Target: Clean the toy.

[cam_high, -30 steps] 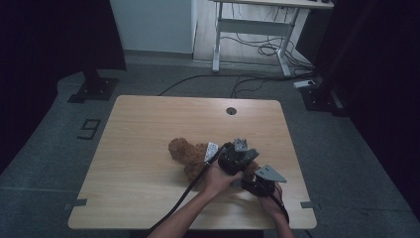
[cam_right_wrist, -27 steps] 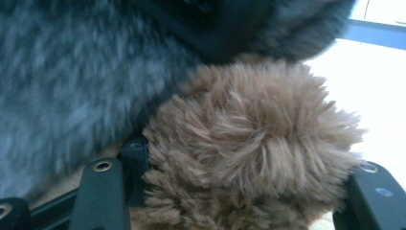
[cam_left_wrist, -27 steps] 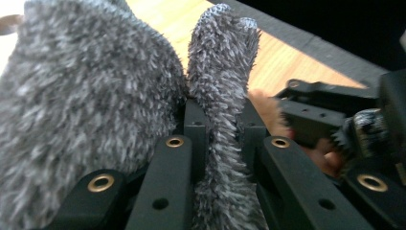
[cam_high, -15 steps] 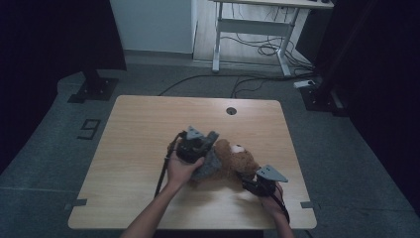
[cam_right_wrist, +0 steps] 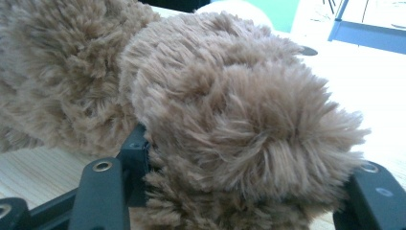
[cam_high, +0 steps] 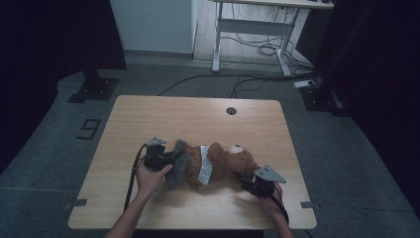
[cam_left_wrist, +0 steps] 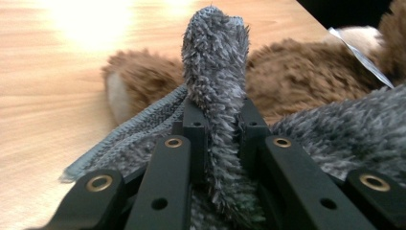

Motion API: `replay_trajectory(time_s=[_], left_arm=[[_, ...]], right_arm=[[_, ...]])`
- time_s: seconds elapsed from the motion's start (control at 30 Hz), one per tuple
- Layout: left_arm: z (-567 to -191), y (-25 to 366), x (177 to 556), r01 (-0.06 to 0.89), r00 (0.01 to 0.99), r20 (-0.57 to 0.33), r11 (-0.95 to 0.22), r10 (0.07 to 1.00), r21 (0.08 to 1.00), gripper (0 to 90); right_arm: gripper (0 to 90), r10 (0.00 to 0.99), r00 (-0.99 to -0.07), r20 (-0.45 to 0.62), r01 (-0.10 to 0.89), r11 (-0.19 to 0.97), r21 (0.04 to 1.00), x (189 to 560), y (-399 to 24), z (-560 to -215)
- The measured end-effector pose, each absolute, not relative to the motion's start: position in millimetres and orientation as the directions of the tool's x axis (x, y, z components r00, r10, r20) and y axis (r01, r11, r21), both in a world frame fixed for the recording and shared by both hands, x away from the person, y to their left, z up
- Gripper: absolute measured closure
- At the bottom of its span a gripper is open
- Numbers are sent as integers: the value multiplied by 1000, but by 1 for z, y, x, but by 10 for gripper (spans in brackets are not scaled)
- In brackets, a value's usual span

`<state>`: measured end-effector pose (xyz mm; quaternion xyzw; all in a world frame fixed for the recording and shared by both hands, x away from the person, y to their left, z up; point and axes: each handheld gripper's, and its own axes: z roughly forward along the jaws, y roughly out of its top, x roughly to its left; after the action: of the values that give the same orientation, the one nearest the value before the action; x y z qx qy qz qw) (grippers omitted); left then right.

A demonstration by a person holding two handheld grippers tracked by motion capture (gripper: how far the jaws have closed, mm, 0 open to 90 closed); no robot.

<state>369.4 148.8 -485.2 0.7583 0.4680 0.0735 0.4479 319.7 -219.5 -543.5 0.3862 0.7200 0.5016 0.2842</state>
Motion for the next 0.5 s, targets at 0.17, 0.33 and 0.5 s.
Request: replay_trajectory(time_s=[0.17,0.33,0.5], left_arm=[[-490,132,355,610,592,-236,-238,770,756,781],[-490,132,346,591,601,-208,-253,772,766,779],[-491,134,341,588,605,-200,-263,771,765,772]], right_arm=[[351,815,-578,-30,266,223,938,312,-223,-545],[207,799,-601,-17,276,228,934,298,-227,-540],[126,770,-617,162,347,82,934,297,-241,-515]])
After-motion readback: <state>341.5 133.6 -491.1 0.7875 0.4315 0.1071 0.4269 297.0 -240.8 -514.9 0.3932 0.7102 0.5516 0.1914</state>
